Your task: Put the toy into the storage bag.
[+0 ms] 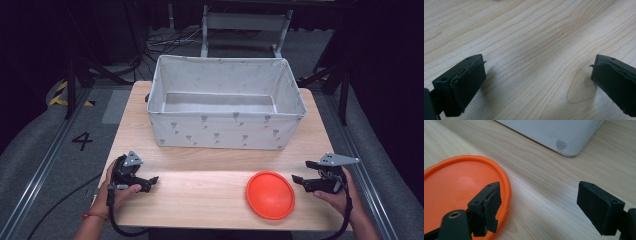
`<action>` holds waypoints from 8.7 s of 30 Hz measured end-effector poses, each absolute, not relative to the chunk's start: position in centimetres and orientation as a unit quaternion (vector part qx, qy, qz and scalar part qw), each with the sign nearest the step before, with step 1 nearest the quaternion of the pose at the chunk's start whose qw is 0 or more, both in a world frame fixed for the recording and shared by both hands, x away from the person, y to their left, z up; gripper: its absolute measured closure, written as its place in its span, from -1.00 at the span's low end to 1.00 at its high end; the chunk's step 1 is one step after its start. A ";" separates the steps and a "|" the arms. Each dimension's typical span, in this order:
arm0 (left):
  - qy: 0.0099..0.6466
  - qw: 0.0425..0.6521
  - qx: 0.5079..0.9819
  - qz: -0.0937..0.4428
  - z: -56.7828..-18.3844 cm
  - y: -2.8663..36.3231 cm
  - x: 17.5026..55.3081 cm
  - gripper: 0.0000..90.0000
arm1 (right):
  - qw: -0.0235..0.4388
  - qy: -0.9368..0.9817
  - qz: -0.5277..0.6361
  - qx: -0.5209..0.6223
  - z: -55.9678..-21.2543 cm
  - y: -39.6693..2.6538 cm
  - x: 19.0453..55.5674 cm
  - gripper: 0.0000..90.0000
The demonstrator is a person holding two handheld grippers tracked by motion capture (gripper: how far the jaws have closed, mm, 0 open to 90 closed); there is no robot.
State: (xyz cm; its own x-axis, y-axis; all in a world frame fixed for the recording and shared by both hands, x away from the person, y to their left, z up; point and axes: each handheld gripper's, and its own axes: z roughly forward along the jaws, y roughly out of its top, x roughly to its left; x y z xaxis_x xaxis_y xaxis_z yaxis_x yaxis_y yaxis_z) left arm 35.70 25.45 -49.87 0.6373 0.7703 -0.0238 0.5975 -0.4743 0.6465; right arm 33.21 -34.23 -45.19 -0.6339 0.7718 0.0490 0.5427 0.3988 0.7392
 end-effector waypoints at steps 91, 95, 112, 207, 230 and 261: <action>0.416 0.314 0.842 0.142 -49.9 25.3 35.4 -0.99 | 0.108 0.938 0.282 0.171 -35.7 -26.0 32.7 0.85; 0.416 0.314 0.842 0.142 -49.9 25.3 35.4 -0.99 | 0.123 0.938 0.275 0.169 -34.9 -26.1 32.7 0.85; 0.416 0.314 0.842 0.142 -49.9 25.3 35.4 -0.99 | 0.162 0.924 0.293 0.186 -30.2 -28.5 32.7 0.85; 0.409 0.315 0.845 0.140 -49.9 25.3 35.5 -1.00 | 0.229 0.910 0.290 0.189 -20.5 -23.1 51.7 0.85; 0.409 0.316 0.844 0.140 -49.9 25.3 35.6 -1.00 | 0.167 0.955 0.214 0.119 -25.2 -22.2 51.2 0.84; 0.408 0.316 0.845 0.140 -49.9 25.3 35.6 -1.00 | 0.063 0.991 0.077 0.085 -29.7 -20.6 52.8 0.82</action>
State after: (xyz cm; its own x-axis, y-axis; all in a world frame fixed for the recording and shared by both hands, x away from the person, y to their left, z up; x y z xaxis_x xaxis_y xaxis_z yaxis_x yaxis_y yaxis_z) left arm 35.57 25.34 -49.87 0.6269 0.7788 -0.0210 0.6013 -0.4665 0.6488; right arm 52.77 -20.58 -29.74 -0.9775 0.1789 -0.1121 0.1595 0.9737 0.1627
